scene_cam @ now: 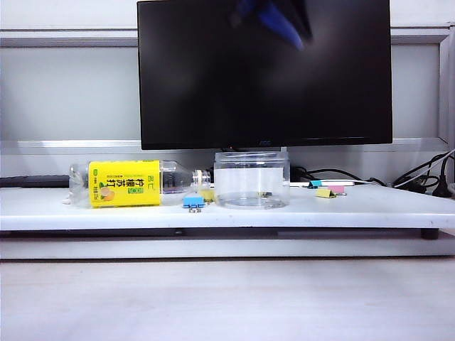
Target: Take the clips out of the round transparent plastic box and place them on the table.
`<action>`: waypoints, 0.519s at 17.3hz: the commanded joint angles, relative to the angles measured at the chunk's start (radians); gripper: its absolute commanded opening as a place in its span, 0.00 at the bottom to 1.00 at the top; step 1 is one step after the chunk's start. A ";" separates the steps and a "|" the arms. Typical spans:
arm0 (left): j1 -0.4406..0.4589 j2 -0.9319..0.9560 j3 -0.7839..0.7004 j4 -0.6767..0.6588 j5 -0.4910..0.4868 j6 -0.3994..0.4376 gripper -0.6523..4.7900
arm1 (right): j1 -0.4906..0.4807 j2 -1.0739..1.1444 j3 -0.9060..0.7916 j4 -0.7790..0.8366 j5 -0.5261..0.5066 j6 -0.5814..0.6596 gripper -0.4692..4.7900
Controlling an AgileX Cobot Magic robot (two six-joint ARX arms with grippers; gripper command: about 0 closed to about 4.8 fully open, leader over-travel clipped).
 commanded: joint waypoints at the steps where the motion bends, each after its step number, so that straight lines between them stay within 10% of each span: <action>1: 0.001 -0.106 0.006 -0.033 0.001 0.032 0.30 | 0.001 -0.024 0.003 0.064 -0.045 0.011 0.22; 9: -0.001 -0.365 0.006 -0.064 0.001 0.032 0.30 | 0.001 -0.080 0.003 0.071 -0.046 0.051 0.22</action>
